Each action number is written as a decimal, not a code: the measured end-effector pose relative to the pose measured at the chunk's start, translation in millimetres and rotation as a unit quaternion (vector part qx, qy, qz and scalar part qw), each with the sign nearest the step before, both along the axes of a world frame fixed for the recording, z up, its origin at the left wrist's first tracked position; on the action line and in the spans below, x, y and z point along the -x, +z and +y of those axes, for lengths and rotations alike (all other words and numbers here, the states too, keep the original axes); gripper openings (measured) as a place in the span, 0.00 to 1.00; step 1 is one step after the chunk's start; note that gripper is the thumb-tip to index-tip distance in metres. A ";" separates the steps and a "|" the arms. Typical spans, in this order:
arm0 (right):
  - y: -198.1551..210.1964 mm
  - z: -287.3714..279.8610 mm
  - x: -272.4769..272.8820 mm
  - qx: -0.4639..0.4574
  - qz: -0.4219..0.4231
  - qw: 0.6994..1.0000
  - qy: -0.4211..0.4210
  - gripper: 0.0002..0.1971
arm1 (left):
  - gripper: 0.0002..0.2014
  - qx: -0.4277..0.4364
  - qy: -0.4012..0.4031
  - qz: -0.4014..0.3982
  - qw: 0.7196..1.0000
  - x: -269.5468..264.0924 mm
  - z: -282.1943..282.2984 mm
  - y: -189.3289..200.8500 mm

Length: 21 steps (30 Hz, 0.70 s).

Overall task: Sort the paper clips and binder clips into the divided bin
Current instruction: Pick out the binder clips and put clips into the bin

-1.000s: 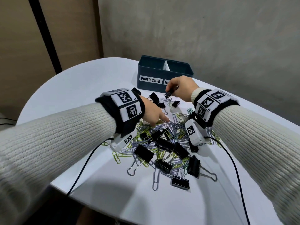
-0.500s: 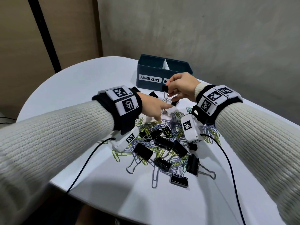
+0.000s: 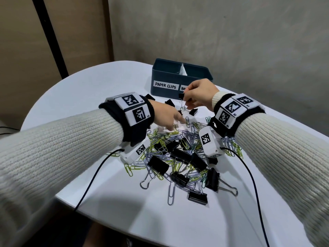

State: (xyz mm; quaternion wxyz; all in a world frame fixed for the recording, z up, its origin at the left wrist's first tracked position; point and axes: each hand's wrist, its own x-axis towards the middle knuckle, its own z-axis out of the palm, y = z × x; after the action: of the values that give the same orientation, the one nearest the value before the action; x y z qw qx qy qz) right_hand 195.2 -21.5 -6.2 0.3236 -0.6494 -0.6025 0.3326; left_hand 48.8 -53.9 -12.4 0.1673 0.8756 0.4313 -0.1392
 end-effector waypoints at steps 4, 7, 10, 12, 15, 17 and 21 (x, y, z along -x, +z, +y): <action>-0.6 5.1 0.1 -0.022 0.013 0.999 -0.020 0.11 | 0.29 0.004 -0.020 0.016 1.000 -1.0 1.4 -1.0; -5.3 11.0 -1.5 -0.023 0.007 0.999 -0.035 0.12 | 0.30 0.006 -0.047 0.065 0.997 -8.0 -3.0 -5.3; -9.1 11.8 -0.8 0.003 -0.051 0.999 0.003 0.14 | 0.31 0.039 -0.045 0.078 0.995 -12.6 -7.9 -9.2; -7.7 8.6 -1.8 0.021 -0.132 0.991 0.009 0.13 | 0.31 0.044 -0.031 0.067 0.996 -9.9 -7.9 -7.5; -5.9 1.1 -2.1 0.071 -0.287 0.954 0.045 0.12 | 0.30 0.005 -0.003 0.060 0.998 -1.8 1.4 -4.8; -7.4 -3.3 0.6 0.103 -0.361 0.923 0.079 0.14 | 0.30 -0.002 0.003 0.074 0.997 -0.2 8.5 -6.6; -10.2 -7.9 3.9 0.147 -0.447 0.871 0.142 0.18 | 0.19 -0.003 -0.002 0.100 0.995 -9.2 18.5 -12.4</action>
State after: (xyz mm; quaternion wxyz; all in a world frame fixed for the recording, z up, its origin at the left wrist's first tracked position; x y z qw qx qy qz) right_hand 191.3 -29.4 -16.4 -0.1304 -0.6765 -0.7123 0.1340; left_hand 58.1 -35.4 -24.9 0.1204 0.8588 0.4441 -0.2253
